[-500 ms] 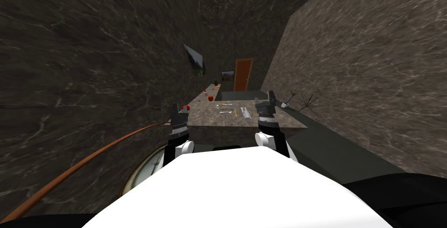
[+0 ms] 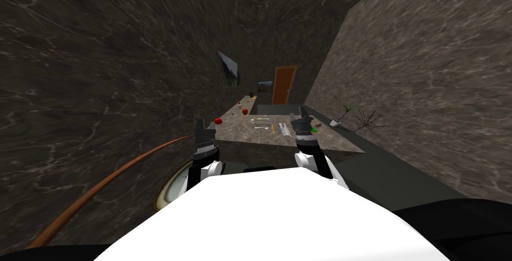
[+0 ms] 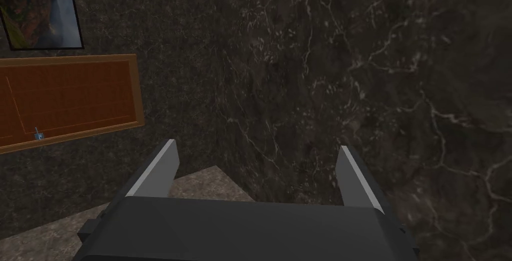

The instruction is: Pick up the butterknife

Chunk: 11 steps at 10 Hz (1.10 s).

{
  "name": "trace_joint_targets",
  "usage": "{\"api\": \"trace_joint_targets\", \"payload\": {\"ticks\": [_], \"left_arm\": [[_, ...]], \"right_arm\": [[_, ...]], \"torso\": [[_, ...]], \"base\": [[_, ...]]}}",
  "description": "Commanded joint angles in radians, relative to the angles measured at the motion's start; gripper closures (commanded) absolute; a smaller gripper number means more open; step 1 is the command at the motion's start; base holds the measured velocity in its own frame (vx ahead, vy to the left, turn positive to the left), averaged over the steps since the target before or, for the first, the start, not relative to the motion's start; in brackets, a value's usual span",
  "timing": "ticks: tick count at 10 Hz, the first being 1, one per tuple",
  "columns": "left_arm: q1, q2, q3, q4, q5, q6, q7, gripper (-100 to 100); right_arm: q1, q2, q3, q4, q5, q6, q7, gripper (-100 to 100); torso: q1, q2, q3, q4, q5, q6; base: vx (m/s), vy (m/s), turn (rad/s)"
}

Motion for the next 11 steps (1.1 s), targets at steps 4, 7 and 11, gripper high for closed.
{"api": "trace_joint_targets", "payload": {"ticks": [4,7,11], "left_arm": [[0.0,0.0,0.0,0.0,0.0,0.0,0.0,0],[0.0,0.0,0.0,0.0,0.0,0.0,0.0,0],[0.0,0.0,0.0,0.0,0.0,0.0,0.0,0]], "right_arm": [[-0.014,-0.127,-0.025,0.077,0.053,-0.038,-0.025,-100],[-0.025,-0.207,-0.043,0.14,0.097,-0.069,-0.044,-100],[-0.036,-0.29,-0.062,0.209,0.148,-0.101,-0.066,-100]], "torso": [[0.0,0.0,0.0,0.0,0.0,0.0],[0.0,0.0,0.0,0.0,0.0,0.0],[-0.001,-0.001,0.0,0.0,0.0,0.0]], "base": [[-0.025,0.002,0.19],[-0.028,-0.001,0.227],[-0.013,-0.021,0.081]]}}
